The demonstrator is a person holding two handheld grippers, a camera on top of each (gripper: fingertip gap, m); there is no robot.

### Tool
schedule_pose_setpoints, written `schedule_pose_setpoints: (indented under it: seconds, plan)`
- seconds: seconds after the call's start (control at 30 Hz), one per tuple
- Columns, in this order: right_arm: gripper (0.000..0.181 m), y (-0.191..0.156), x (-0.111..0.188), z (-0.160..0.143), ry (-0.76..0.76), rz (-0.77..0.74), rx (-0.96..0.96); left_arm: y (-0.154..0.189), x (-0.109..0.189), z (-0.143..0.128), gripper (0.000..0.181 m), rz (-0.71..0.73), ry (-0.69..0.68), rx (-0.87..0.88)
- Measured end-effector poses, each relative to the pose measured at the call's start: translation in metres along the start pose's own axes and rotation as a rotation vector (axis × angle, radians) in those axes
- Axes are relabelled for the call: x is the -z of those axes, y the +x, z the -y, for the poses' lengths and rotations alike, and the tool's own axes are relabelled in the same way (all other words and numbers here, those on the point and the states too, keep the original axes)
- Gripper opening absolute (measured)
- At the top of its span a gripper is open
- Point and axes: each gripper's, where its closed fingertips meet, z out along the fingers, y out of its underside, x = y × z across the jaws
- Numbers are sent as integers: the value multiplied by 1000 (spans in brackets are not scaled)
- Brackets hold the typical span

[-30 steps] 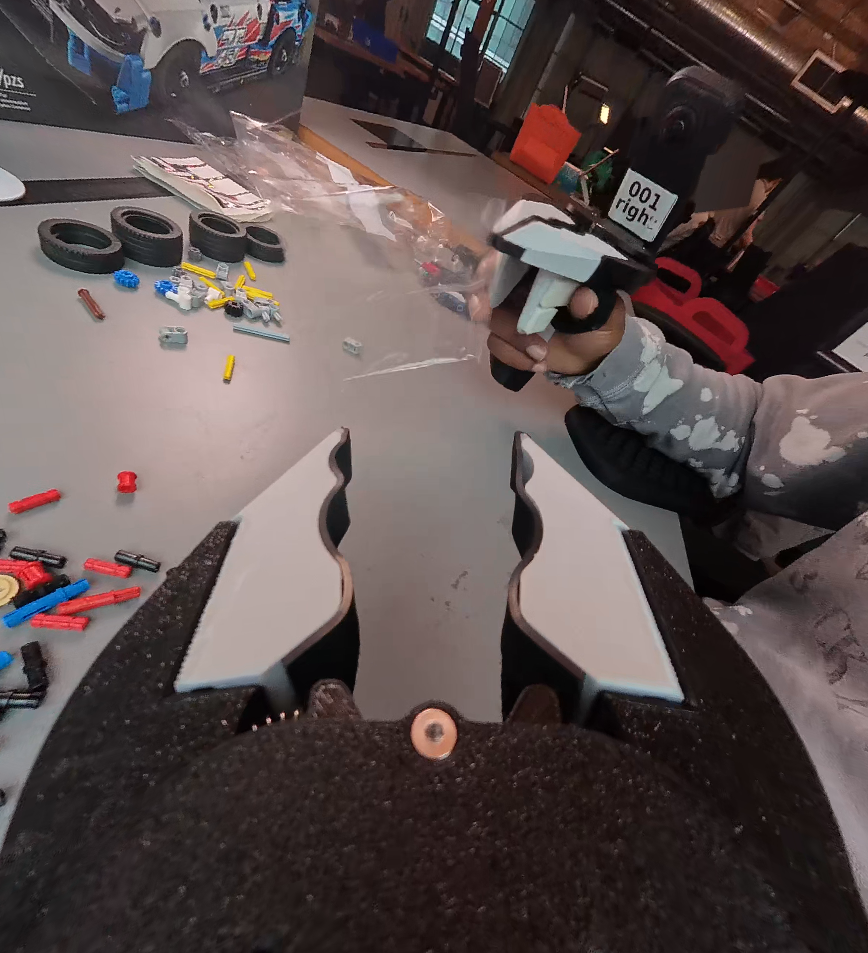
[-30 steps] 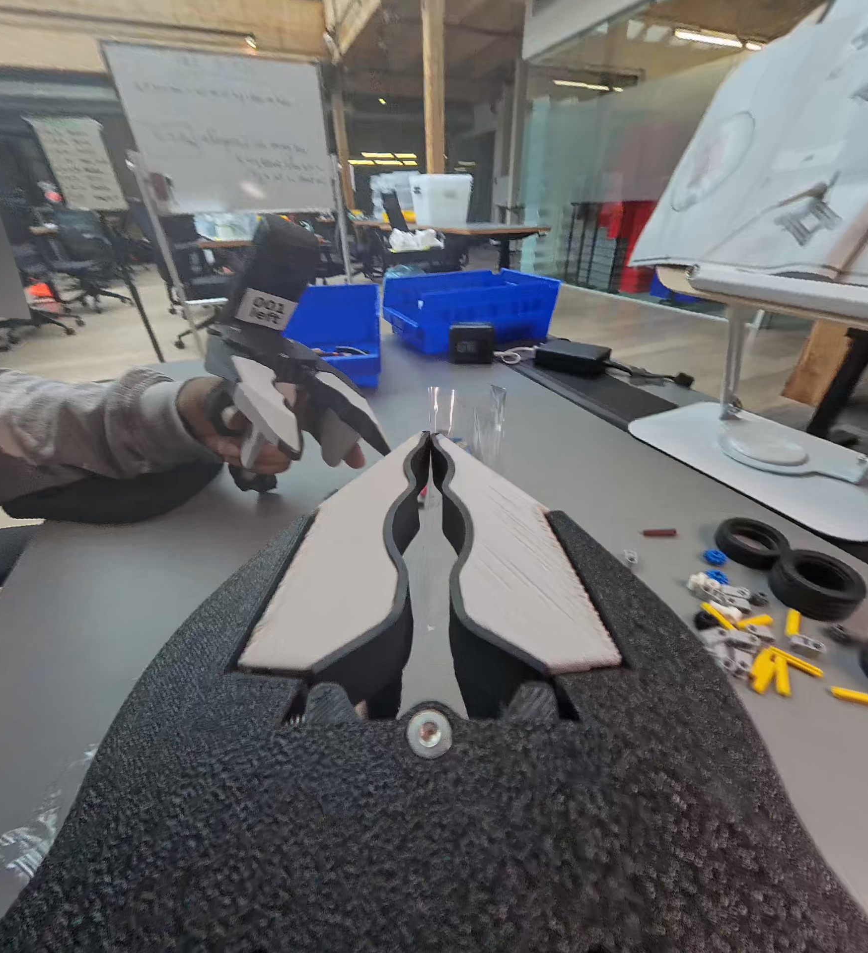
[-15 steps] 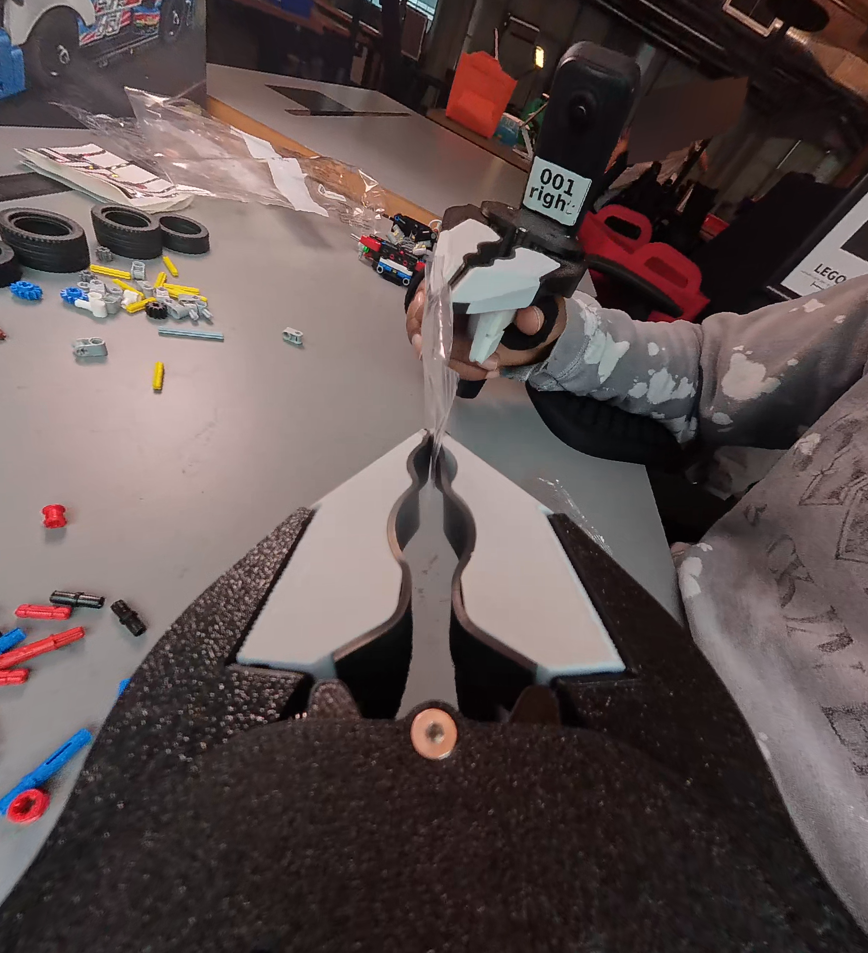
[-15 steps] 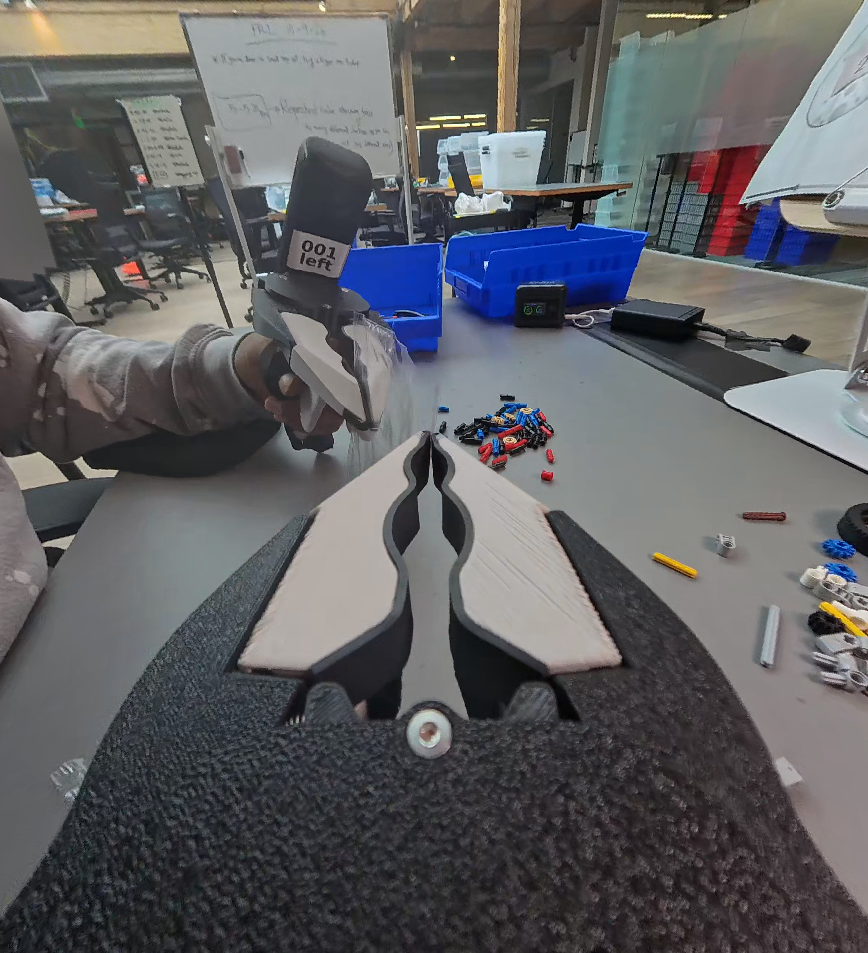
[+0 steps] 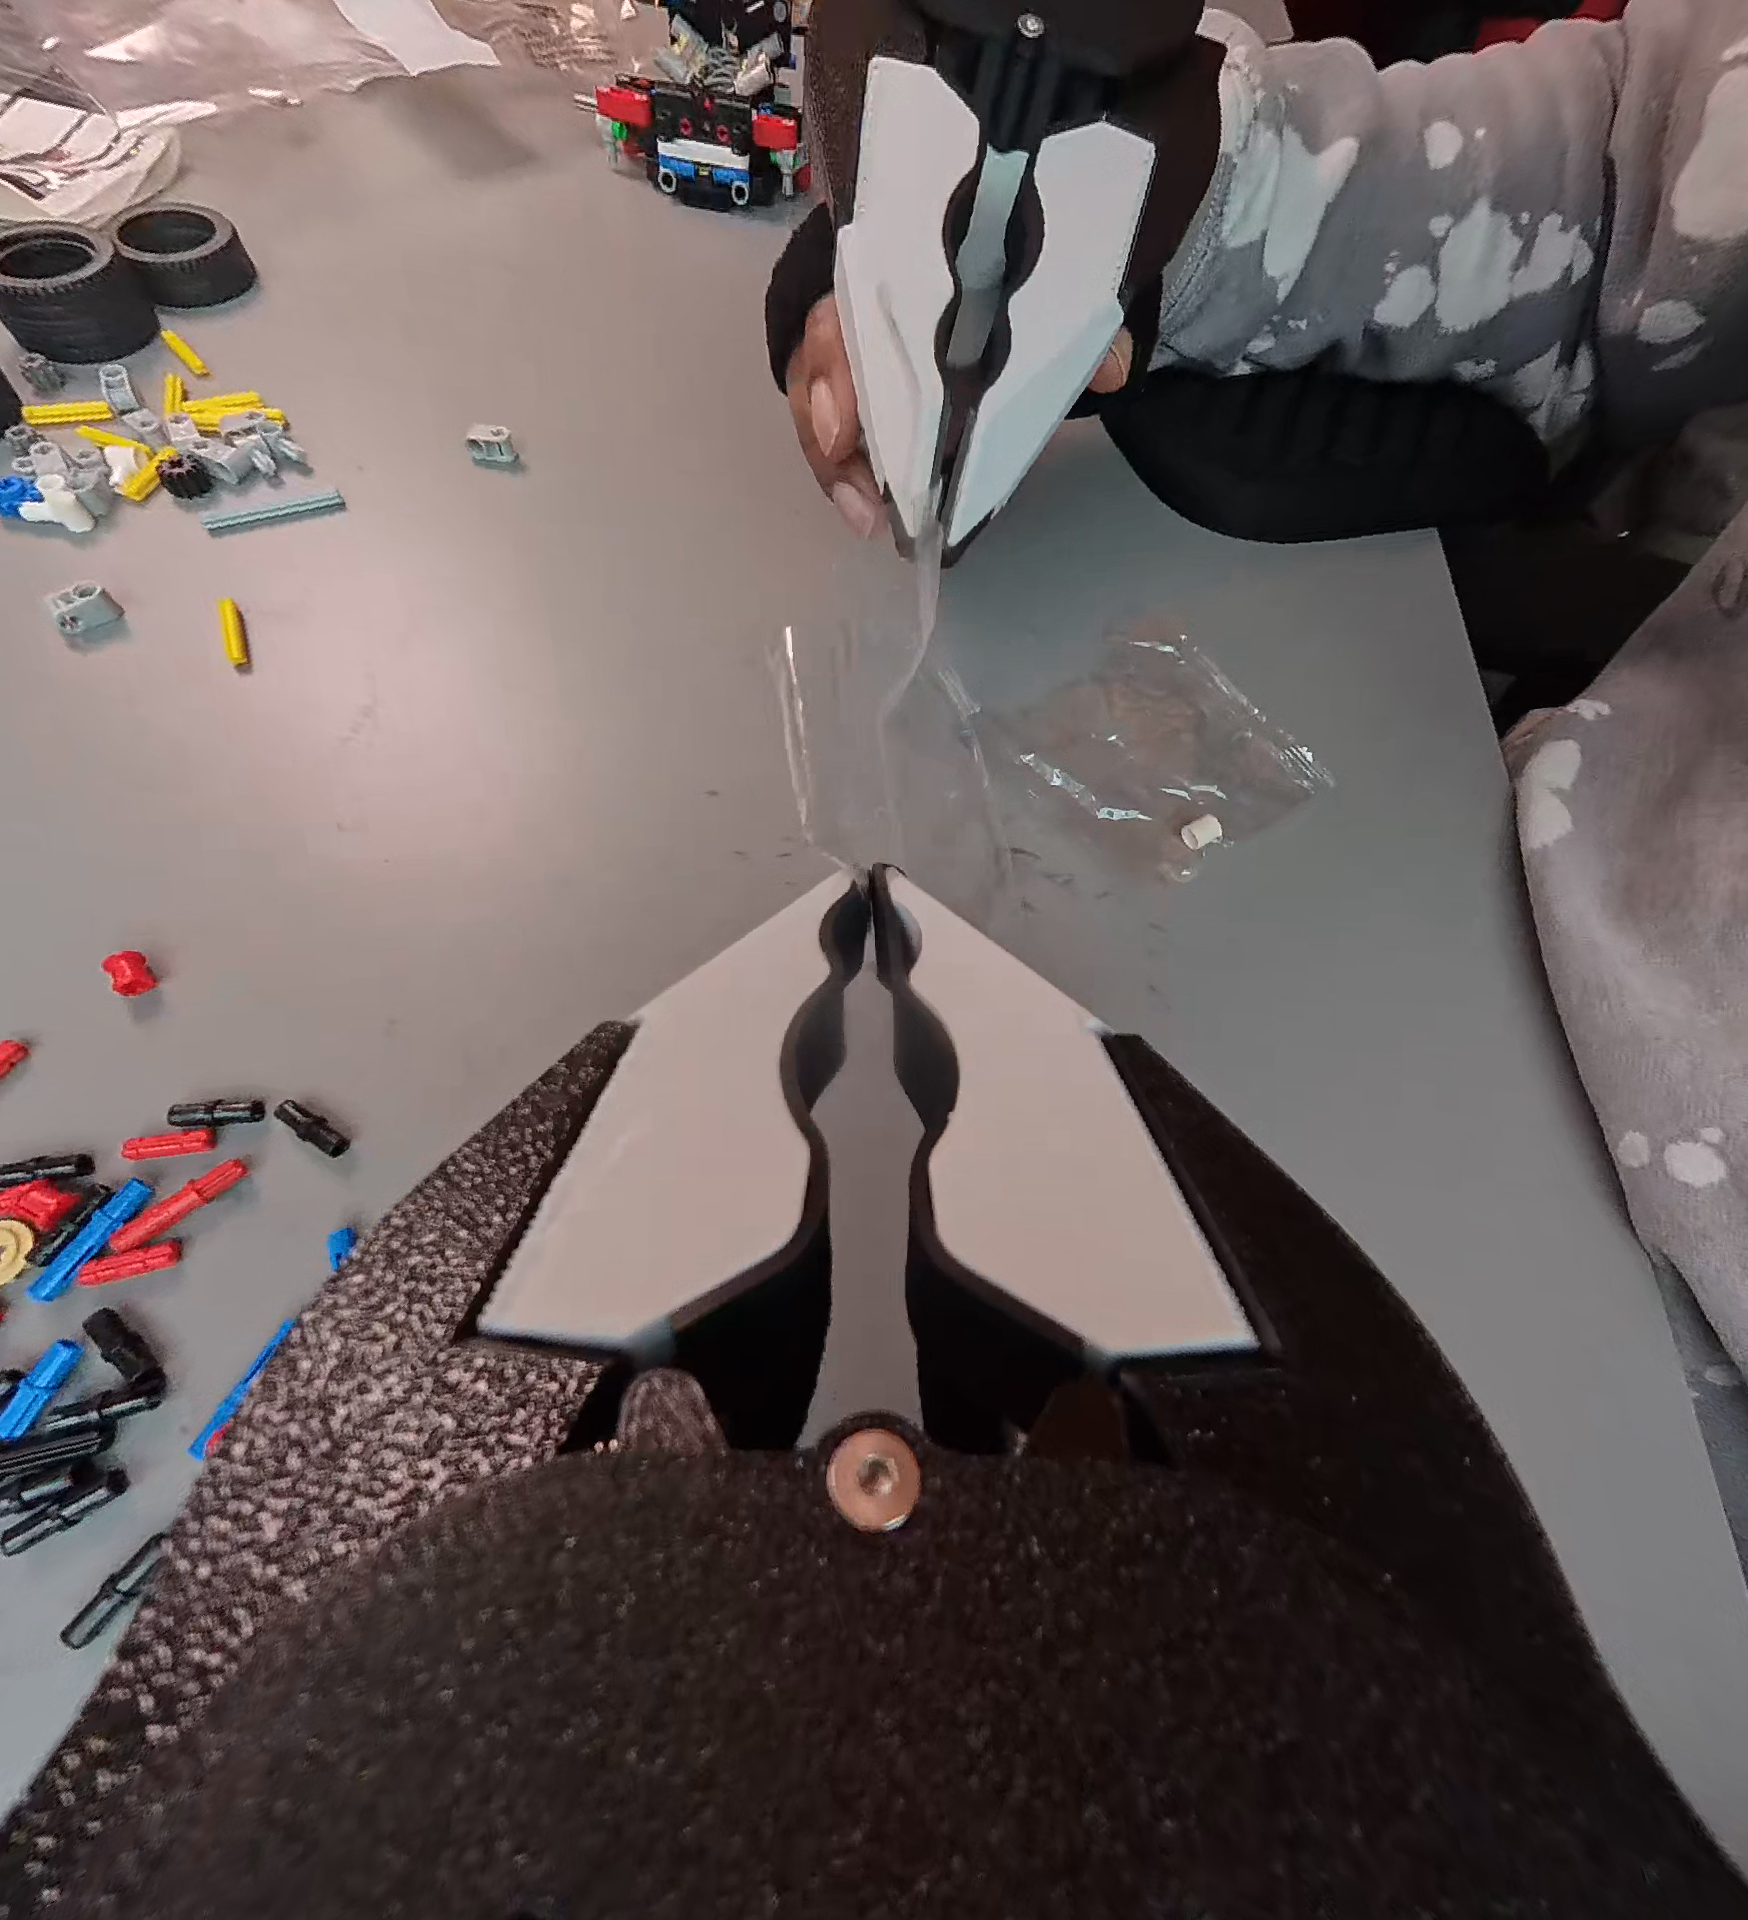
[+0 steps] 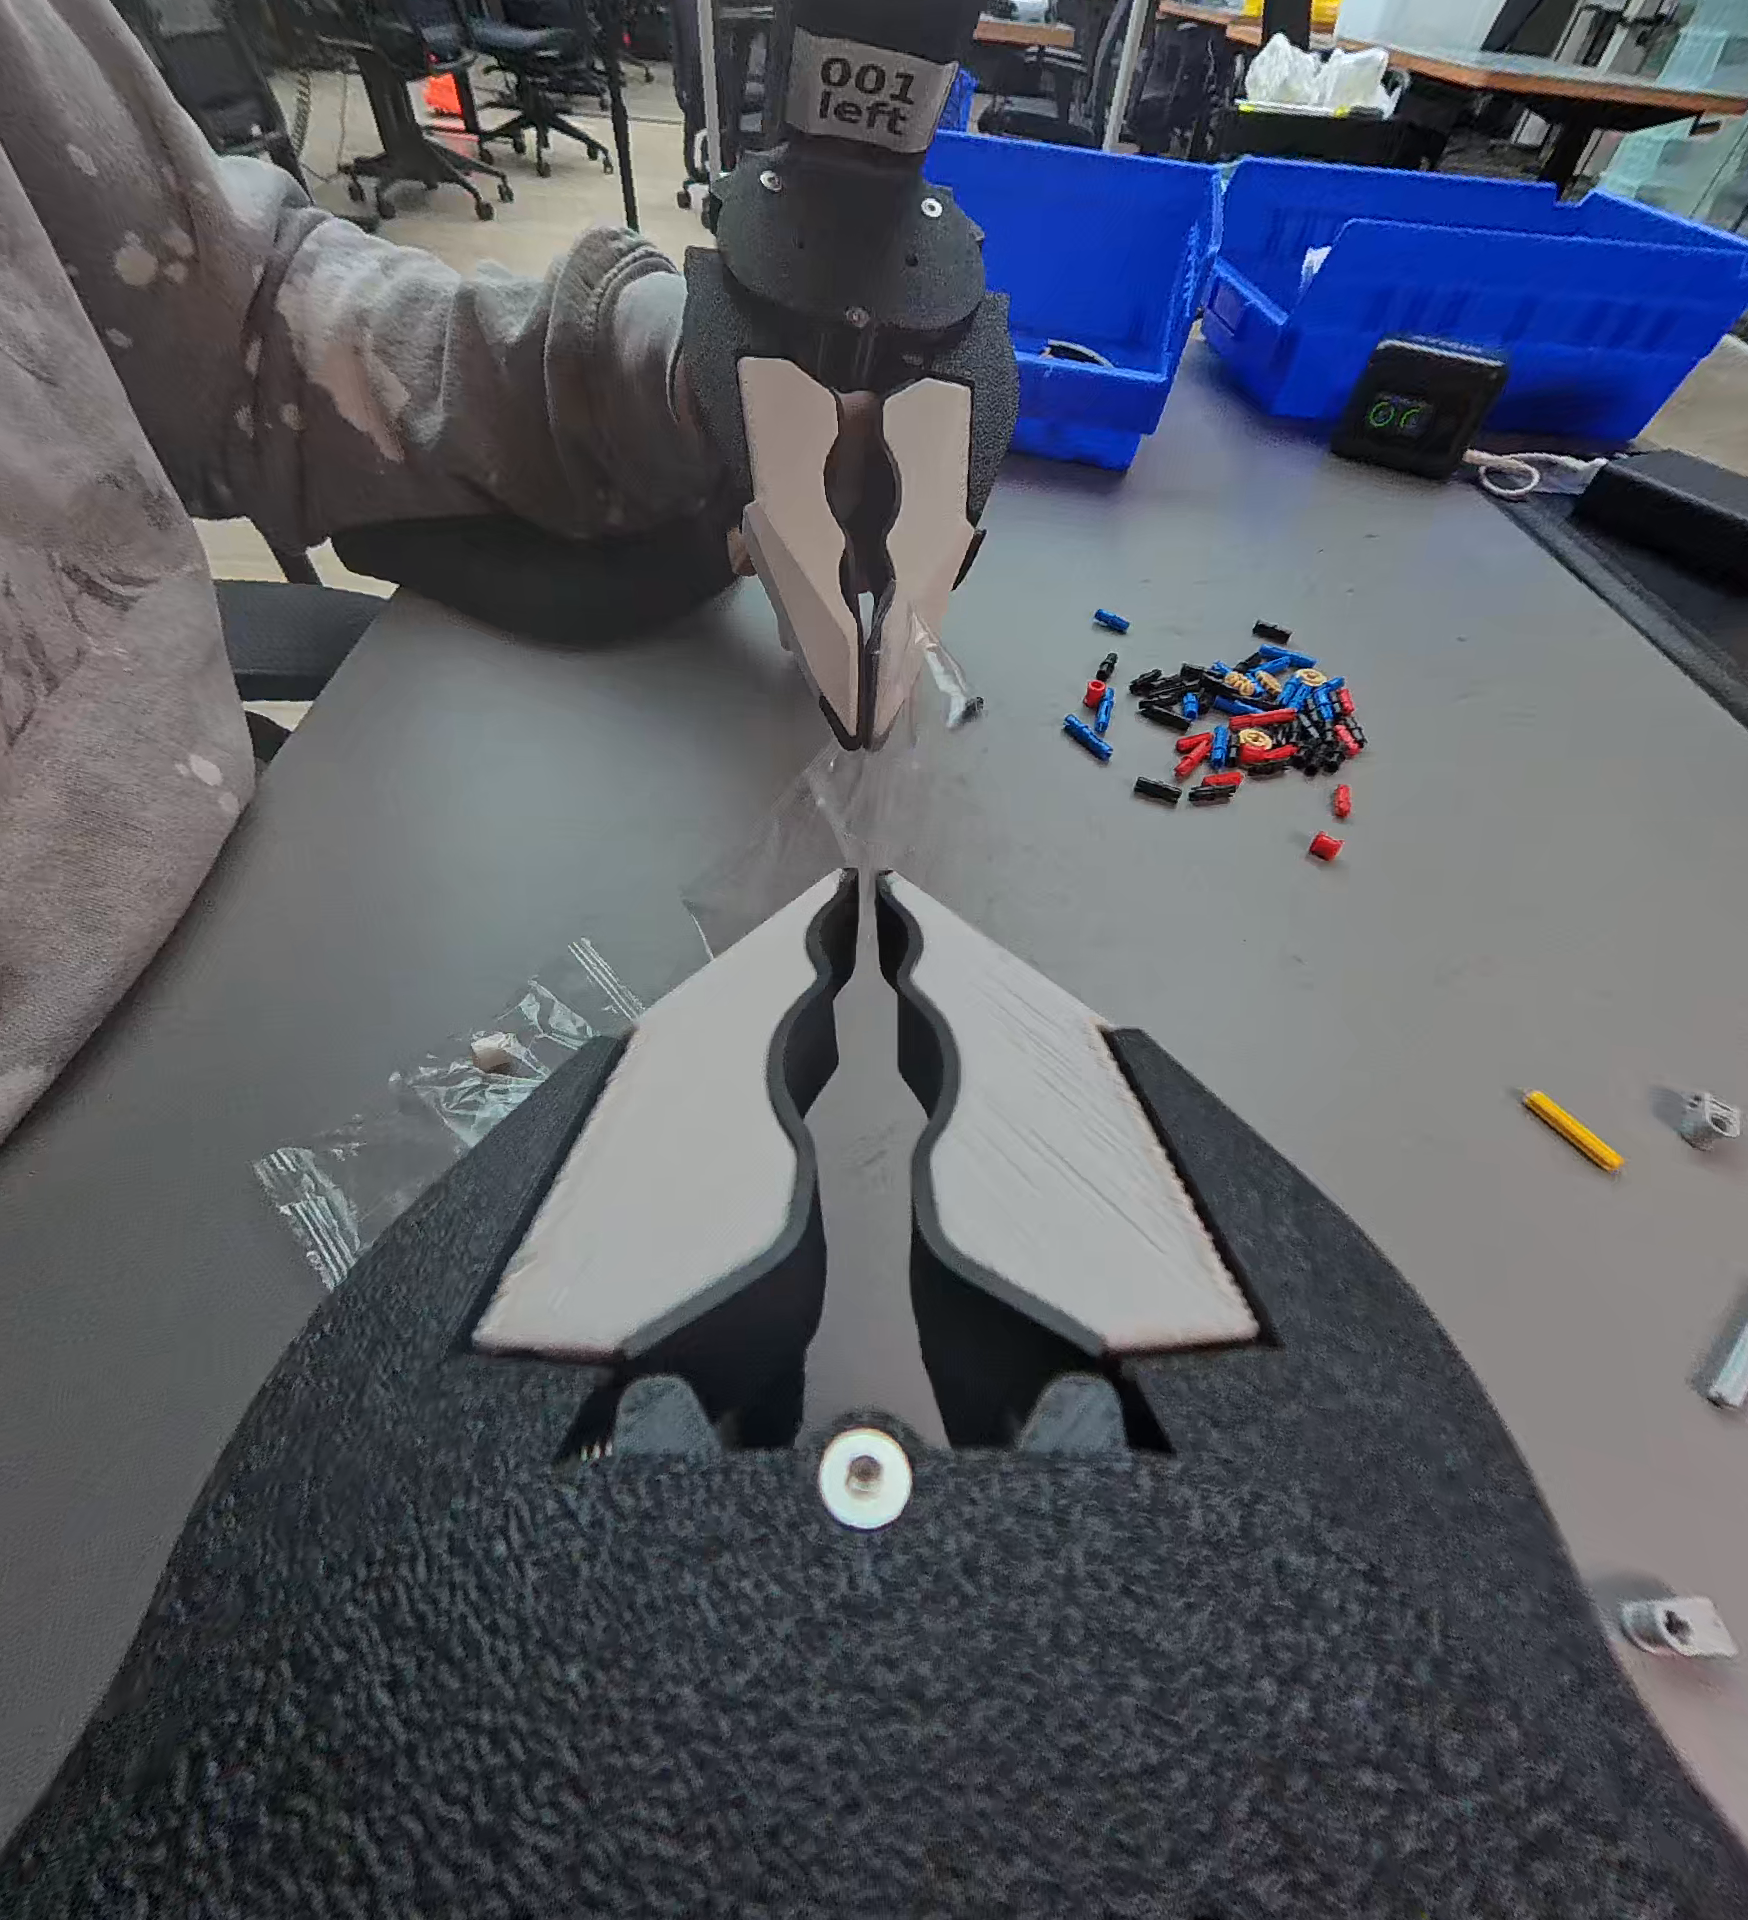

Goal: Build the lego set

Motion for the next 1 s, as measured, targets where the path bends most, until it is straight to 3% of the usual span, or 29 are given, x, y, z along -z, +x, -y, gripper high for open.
schedule_pose_setpoints:
  seconds: [0.13,0.23,0.4,0.5,0.57,0.87,1.0]
  plan:
    - [19,1,0,2,0,-5,-22,4,-1,9,0,-2,47,-26]
    - [1,-2,-1,6,12,-7,2,4,1,20,0,3,116,-17]
    - [1,12,6,20,107,-99,34,-1,8,31,16,-13,209,47]
    - [1,15,8,22,146,-106,26,-10,4,20,19,26,154,65]
    - [1,15,6,20,143,-102,24,-9,1,17,8,24,131,64]
    - [1,17,0,0,29,-103,22,-11,-2,6,0,51,55,32]
    - [20,19,3,5,20,-118,19,-10,-3,6,0,62,42,10]
